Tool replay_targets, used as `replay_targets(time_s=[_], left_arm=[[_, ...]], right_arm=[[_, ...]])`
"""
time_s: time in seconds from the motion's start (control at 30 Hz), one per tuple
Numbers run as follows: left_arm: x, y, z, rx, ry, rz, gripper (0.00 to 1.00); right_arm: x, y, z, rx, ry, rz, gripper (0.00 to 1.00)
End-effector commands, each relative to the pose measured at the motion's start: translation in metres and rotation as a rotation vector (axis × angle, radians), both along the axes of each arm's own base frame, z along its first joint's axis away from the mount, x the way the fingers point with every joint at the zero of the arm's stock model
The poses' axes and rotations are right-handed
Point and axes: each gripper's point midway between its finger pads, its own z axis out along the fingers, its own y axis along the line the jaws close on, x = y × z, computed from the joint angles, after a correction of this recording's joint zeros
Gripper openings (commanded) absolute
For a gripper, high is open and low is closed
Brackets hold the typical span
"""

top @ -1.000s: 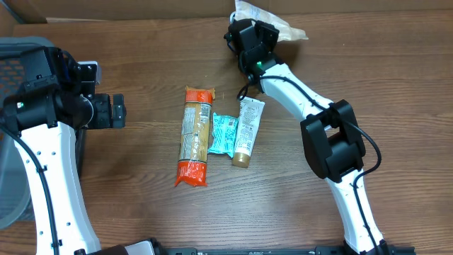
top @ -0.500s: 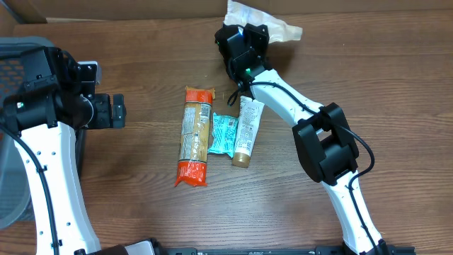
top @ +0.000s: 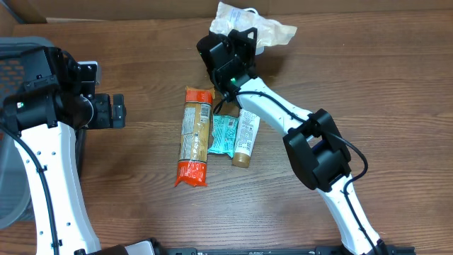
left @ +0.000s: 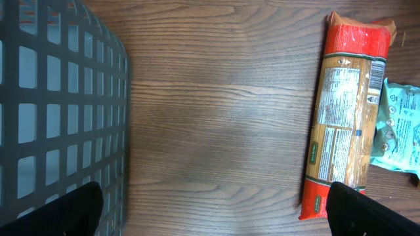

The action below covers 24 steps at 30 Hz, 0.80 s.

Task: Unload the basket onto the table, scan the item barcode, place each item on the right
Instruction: 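Carry the snack bag right and drop it on the table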

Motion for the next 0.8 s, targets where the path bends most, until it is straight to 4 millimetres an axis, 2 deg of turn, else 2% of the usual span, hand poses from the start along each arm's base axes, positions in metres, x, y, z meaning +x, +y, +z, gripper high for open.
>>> replay_targets(time_s=[0.0, 0.13, 0.23, 0.33, 0.43, 0.53, 0.67, 0.77], left_arm=[[0.0, -0.004, 0.006, 0.003, -0.02, -0.033, 1.0], [0.0, -0.004, 0.006, 0.003, -0.02, -0.033, 0.99], [0.0, -0.004, 0.006, 0.003, -0.02, -0.032, 1.0], [0.0, -0.004, 0.006, 0.003, -0.02, -0.032, 1.0], [0.0, -0.004, 0.006, 0.003, -0.02, -0.033, 0.99], [-0.001, -0.004, 0.006, 0.003, -0.02, -0.032, 1.0], [0.0, -0.004, 0.006, 0.003, -0.02, -0.032, 1.0], [0.0, -0.004, 0.006, 0.003, -0.02, -0.032, 0.99]], right_arm=[[-0.018, -0.028, 0.12, 0.164, -0.187, -0.053, 0.04], [-0.047, -0.05, 0.176, 0.351, -0.259, -0.065, 0.04], [-0.078, -0.065, 0.203, 0.584, -0.256, -0.046, 0.04], [-0.111, -0.076, 0.212, 0.863, -0.16, -0.015, 0.04], [-0.143, -0.084, 0.218, 1.166, 0.009, 0.032, 0.04], [-0.166, -0.097, 0.226, 1.408, 0.161, 0.074, 0.04], [-0.186, -0.133, 0.231, 1.663, 0.327, 0.086, 0.04], [-0.187, -0.173, 0.213, 1.801, 0.388, -0.012, 0.04]])
